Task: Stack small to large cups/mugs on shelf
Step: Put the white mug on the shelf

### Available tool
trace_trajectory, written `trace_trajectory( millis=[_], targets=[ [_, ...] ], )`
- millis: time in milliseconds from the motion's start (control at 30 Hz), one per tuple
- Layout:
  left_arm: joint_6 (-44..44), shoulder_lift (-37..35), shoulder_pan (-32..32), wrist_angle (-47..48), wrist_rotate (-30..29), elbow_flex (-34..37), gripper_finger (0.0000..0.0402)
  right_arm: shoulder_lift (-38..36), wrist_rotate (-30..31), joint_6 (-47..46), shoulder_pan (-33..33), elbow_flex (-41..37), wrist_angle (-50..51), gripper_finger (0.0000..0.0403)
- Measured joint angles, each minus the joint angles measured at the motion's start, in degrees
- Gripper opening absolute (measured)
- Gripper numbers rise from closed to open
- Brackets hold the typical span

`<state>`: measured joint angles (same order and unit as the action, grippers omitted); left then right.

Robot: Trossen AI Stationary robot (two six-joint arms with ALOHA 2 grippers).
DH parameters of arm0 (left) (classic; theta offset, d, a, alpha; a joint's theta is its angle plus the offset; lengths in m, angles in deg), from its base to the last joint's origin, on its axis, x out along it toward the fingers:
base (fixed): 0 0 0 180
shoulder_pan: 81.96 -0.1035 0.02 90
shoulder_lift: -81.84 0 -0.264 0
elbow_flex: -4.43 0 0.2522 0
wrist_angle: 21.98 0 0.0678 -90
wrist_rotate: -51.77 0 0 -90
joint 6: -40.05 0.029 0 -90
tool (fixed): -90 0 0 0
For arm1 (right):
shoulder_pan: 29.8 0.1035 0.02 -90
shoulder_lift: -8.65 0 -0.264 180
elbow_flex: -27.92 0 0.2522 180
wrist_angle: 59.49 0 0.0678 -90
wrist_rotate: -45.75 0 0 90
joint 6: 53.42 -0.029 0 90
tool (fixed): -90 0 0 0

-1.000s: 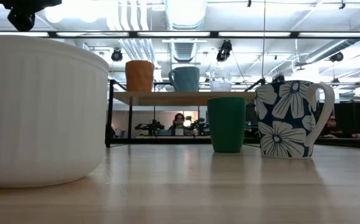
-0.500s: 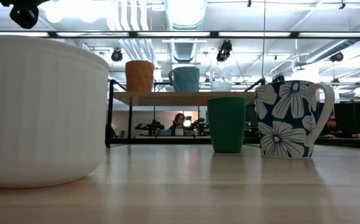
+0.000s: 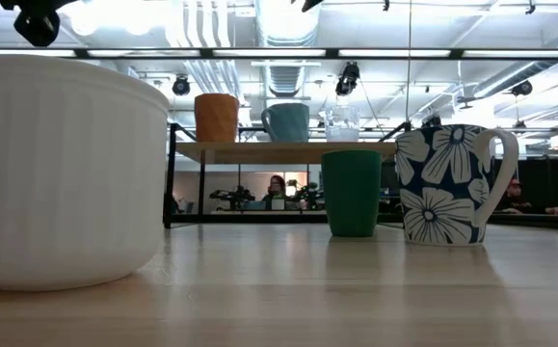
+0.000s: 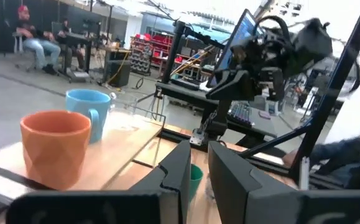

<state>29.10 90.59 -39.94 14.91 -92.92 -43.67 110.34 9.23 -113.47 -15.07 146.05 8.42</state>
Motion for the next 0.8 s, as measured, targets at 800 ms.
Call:
trace_trajectory(
  millis=[800],
  targets=[
    [-3.4,0.2,0.0,-0.7,10.0,2.6,0.0043,9.5,34.4,2.2,26.7,-13.2,-6.4,0.008]
  ],
)
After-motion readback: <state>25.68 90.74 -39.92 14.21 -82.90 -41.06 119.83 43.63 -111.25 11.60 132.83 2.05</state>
